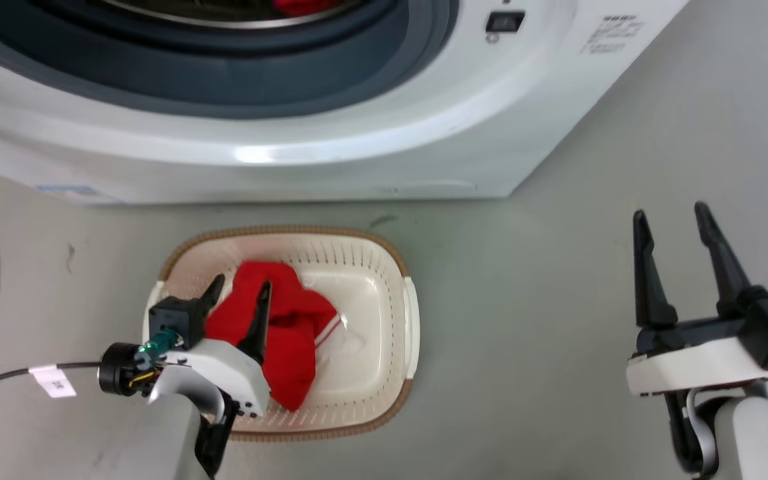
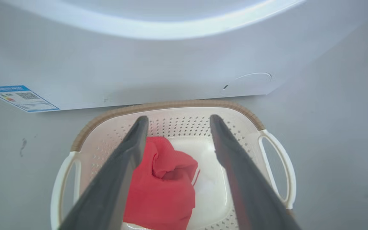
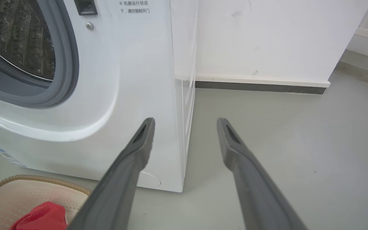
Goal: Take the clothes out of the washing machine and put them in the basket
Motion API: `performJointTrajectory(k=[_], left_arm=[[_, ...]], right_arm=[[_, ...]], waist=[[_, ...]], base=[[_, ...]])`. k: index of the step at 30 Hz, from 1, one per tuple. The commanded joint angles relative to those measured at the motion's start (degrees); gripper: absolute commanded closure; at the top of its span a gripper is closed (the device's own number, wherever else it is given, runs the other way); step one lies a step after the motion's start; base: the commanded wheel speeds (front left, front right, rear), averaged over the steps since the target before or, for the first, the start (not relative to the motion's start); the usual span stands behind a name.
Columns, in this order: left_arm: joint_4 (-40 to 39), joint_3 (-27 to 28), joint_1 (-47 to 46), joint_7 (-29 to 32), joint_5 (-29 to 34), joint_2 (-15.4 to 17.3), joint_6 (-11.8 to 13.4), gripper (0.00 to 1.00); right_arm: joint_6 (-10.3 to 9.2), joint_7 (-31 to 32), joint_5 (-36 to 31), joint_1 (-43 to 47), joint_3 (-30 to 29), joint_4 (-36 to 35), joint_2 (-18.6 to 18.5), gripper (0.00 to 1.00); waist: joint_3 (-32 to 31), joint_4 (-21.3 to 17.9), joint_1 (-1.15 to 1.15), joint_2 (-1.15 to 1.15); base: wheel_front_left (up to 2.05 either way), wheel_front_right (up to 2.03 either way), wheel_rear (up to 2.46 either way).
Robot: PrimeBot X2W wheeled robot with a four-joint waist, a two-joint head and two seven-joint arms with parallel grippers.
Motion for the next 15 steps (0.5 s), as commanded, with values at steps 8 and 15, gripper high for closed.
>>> performJointTrajectory(k=[8, 15], left_arm=[[-13.9, -2.5, 3.6, -0.2, -3.9, 4.0, 0.0, 0.0], [-21.3, -1.3, 0.4, -0.2, -4.1, 7.2, 0.0, 0.0]], right_arm=[[-0.04, -0.1, 1.9, 2.4, -0.5, 1.6, 0.0, 0.0], [-0.04, -0.1, 3.2, 2.1, 0.7, 2.2, 0.0, 0.0]], waist=[[-7.2, 0.4, 0.01, 0.0], [-7.3, -1.7, 0.01, 0.0]], base=[[0.0, 0.0, 0.0], [0.0, 0.0, 0.0]])
